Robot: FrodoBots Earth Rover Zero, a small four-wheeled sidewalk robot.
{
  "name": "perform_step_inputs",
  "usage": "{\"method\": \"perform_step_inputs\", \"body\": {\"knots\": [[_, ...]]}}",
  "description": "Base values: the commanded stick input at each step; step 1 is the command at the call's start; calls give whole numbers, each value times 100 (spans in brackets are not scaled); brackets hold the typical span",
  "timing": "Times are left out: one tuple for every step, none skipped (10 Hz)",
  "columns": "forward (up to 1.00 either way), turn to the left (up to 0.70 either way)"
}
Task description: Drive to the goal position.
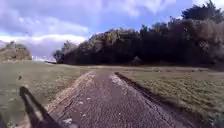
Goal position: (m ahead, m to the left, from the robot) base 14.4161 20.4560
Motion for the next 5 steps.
{"method": "perform_step_inputs", "body": {"knots": [[85, 0], [85, 0], [85, 0], [85, 0], [85, 0]]}}
